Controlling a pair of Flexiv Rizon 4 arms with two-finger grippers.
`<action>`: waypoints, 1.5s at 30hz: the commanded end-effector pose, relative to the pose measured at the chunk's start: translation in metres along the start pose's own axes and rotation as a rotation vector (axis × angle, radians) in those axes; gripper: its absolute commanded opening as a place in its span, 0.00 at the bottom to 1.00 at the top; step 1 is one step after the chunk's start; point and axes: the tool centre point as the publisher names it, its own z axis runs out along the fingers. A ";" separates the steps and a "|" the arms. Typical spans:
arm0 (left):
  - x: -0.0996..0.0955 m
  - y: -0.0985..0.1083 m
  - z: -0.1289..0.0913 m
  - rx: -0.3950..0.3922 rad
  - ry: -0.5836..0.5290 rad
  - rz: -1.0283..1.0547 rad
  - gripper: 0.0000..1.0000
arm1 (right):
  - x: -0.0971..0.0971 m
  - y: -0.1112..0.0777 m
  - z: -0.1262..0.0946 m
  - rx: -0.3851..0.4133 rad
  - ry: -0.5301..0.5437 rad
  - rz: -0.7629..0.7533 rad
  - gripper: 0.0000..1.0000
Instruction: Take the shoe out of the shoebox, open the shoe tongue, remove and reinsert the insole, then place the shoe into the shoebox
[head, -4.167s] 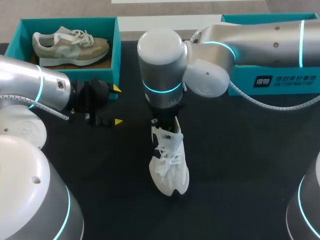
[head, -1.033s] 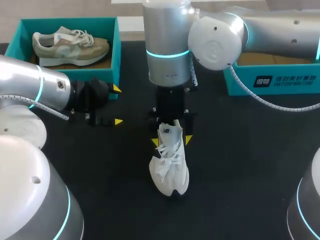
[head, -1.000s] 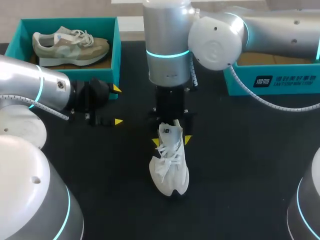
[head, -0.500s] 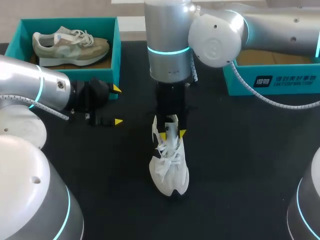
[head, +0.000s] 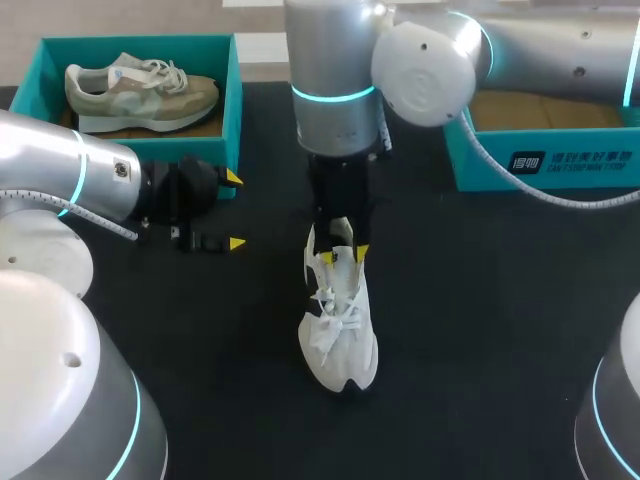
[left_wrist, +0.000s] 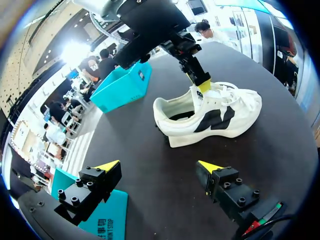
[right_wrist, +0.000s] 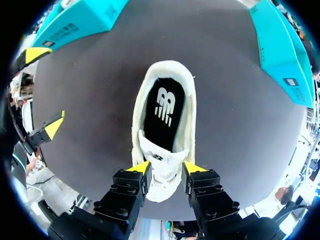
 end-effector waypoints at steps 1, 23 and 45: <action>0.000 0.000 0.000 -0.002 0.000 0.001 1.00 | 0.003 0.005 0.002 -0.013 0.013 -0.028 0.37; 0.000 0.000 0.000 -0.002 0.000 0.001 1.00 | -0.011 0.040 -0.047 -0.259 -0.226 -0.760 0.56; 0.000 0.000 0.000 -0.002 0.000 0.001 1.00 | -0.009 0.104 -0.011 -0.202 -0.517 -1.208 0.49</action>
